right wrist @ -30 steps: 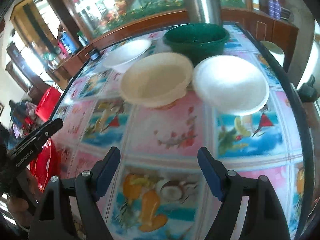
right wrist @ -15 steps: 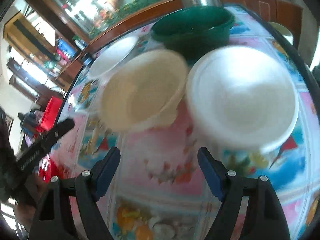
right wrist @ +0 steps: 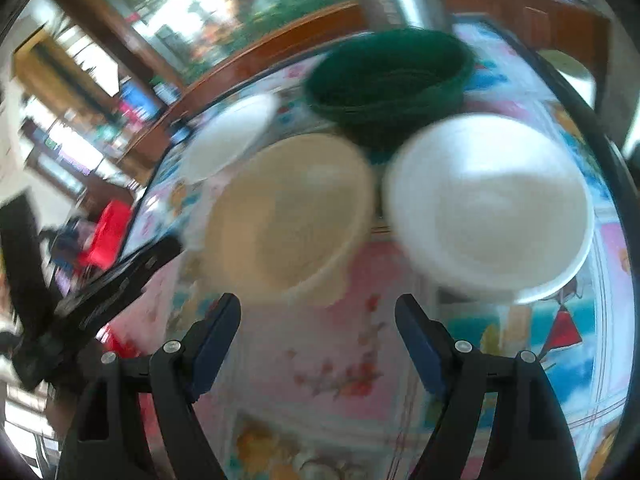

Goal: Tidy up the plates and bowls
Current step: 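Move the left tool back toward the green bowl beside the kettle, then close the left tool on the rim of the green bowl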

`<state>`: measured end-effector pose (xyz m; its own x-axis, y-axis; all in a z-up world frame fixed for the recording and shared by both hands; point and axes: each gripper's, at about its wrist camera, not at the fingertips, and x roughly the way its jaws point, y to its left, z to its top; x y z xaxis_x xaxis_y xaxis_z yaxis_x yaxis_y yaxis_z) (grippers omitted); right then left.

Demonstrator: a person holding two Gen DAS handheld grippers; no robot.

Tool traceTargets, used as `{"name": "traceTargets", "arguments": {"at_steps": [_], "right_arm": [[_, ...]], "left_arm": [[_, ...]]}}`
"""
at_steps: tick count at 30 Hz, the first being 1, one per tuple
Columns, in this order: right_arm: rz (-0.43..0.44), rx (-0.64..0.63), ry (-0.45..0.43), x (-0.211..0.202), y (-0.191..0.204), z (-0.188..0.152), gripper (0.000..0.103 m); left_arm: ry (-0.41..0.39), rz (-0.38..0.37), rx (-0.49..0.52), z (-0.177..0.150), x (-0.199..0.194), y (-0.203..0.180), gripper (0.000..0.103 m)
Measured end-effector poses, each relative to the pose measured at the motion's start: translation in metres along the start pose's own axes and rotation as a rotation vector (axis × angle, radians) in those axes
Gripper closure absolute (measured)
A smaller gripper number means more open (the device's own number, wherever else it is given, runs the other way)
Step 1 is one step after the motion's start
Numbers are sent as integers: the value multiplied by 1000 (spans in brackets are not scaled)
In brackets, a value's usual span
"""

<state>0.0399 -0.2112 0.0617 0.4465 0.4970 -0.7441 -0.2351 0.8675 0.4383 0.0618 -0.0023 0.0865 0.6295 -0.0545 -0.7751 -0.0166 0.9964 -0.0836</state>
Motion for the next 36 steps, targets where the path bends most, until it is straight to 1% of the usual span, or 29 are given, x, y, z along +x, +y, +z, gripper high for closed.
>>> {"name": "traceTargets", "arguments": {"at_steps": [2,3,5,8,11,15,19,24,27,29,30,32,33,34,35,36], "right_arm": [[-11,-19,-54,-20,3,13,23],[-25,-25,-63,-24,1,18,23],[-91,-27,-95,-33,-6,36,23],[-157,-8,-117,-34,-25,64,23],[-213,0,-120,-26,-43,90,23],[-248,21,-114,-7,-65,116,23],[-253,44,-92,9,-82,127,23],[-237,49,-81,20,-94,133,24],[-227,41,-72,26,-96,137,32],[-224,30,-67,30,-97,139,42],[-224,28,-65,31,-98,140,45],[-224,22,-62,34,-100,140,60],[-231,18,-61,36,-100,141,64],[-238,11,-63,36,-101,141,73],[-244,9,-69,34,-102,140,75],[-248,9,-76,33,-103,140,76]], "left_arm": [[5,-27,3,13,0,-7,59],[7,-39,1,21,0,-11,59],[0,-60,15,37,2,-21,59],[-21,-55,48,62,11,-40,59],[-24,-76,63,84,26,-57,59],[14,-89,71,105,59,-75,59],[39,-114,74,115,83,-83,59],[78,-120,64,125,108,-87,59],[103,-130,53,126,120,-88,59],[112,-127,54,125,125,-91,59],[116,-127,51,125,128,-92,59],[112,-133,42,124,131,-92,59],[109,-124,36,124,132,-92,69],[108,-98,35,123,133,-91,87],[107,-74,36,123,133,-90,90],[112,-88,31,123,134,-88,90]]}}
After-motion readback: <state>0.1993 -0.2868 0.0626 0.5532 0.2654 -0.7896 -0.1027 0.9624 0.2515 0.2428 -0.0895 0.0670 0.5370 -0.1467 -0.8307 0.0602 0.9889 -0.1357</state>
